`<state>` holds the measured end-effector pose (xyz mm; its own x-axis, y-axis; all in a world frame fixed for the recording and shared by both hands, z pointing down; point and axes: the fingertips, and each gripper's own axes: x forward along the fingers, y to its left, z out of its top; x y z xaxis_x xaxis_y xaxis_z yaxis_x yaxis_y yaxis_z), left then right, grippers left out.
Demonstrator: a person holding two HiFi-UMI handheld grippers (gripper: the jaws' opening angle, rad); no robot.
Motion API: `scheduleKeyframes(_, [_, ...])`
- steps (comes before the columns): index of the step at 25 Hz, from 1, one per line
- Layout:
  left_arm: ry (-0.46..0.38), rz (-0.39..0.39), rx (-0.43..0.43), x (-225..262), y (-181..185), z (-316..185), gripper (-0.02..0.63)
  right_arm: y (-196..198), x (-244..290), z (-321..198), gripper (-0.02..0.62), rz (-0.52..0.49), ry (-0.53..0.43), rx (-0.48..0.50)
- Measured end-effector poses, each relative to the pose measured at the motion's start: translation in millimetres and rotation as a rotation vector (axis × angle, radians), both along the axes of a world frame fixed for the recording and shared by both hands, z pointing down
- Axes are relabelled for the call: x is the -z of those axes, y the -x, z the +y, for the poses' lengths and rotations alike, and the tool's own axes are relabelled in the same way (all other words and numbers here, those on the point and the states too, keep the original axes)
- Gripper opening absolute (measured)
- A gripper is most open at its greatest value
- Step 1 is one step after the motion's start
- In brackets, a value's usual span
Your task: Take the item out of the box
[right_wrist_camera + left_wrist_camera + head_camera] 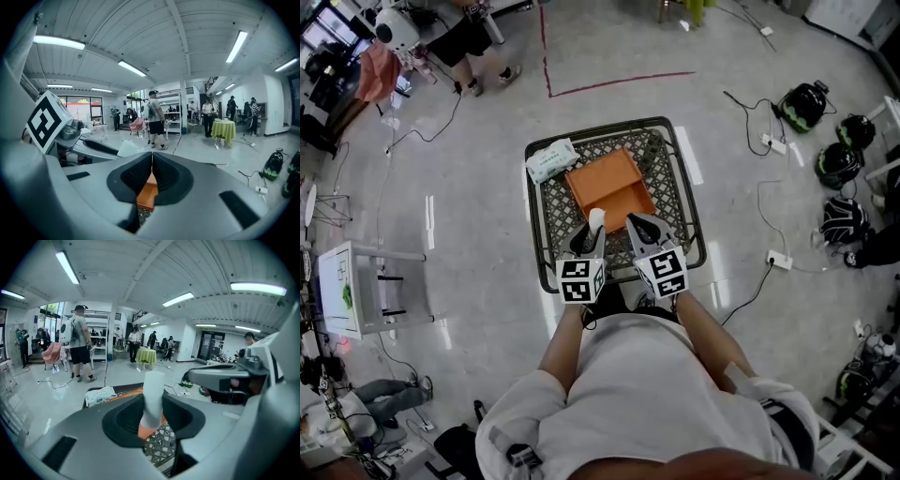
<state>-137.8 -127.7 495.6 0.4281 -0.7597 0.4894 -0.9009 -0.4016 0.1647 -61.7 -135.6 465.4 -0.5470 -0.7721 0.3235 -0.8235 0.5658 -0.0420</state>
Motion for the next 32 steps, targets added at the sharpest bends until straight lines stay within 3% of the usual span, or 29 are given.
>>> scheduleKeyframes(9, [-0.183,0.039,0.087,57.0,1.0,14.6,0.126,-14.9,45.1,15.6,0.005,0.0,-0.124,-0.002])
scheduleKeyframes(22, [-0.397,0.068,0.106,132.3,-11.0,31.1,0.127,-32.5,121.2,35.0,0.005,-0.069,-0.311,-0.029])
scheduleKeyframes(32, [-0.471,0.063,0.088,160.0,-19.9,32.5,0.127,-39.4,156.8,40.2,0.005,-0.069,-0.395,-0.035])
